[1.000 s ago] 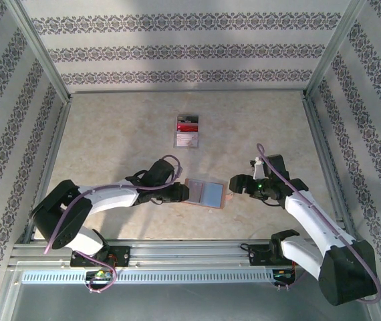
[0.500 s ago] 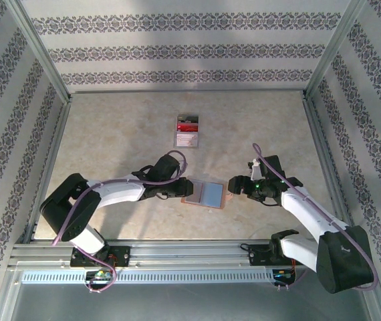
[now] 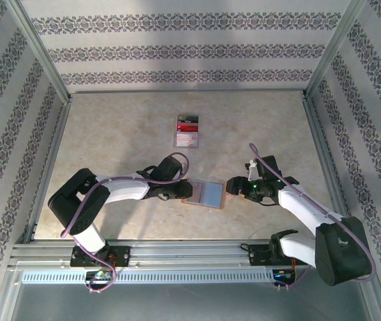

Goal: Take the credit cards out of the card holder

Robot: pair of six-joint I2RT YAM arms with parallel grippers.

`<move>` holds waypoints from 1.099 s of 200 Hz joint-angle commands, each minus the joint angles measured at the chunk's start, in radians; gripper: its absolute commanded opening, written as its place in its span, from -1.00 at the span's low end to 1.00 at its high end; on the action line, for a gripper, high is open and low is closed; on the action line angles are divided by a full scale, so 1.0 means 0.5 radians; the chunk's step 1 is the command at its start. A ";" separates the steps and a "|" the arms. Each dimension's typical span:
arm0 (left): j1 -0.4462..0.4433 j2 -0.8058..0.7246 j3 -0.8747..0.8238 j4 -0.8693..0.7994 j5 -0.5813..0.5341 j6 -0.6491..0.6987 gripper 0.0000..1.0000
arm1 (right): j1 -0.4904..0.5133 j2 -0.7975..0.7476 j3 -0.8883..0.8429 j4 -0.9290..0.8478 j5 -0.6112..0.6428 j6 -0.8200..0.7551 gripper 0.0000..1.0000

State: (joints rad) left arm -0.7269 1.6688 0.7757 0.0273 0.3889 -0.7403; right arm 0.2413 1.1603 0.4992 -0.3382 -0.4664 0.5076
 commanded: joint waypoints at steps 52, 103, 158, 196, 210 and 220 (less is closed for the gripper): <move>-0.040 0.068 0.048 0.012 0.053 0.020 -0.68 | 0.096 0.202 0.002 0.163 -0.097 0.077 0.24; -0.067 0.126 0.118 0.006 0.072 0.023 -0.69 | 0.120 0.275 0.005 0.199 -0.098 0.090 -0.09; -0.101 0.180 0.207 0.019 0.098 0.026 -0.71 | 0.133 0.325 -0.001 0.228 -0.101 0.096 -0.35; -0.135 0.226 0.295 0.016 0.121 0.045 -0.72 | 0.137 0.351 -0.004 0.254 -0.101 0.097 -0.40; -0.144 0.248 0.324 0.011 0.133 0.050 -0.72 | 0.138 0.365 -0.004 0.262 -0.102 0.097 -0.41; -0.150 0.263 0.345 0.012 0.143 0.053 -0.72 | 0.138 0.372 -0.007 0.264 -0.105 0.096 -0.42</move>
State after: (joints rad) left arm -0.7830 1.7798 0.9112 0.0345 0.4385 -0.7376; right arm 0.2993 1.3323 0.4992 -0.2253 -0.5068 0.5518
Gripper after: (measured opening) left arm 0.141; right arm 0.294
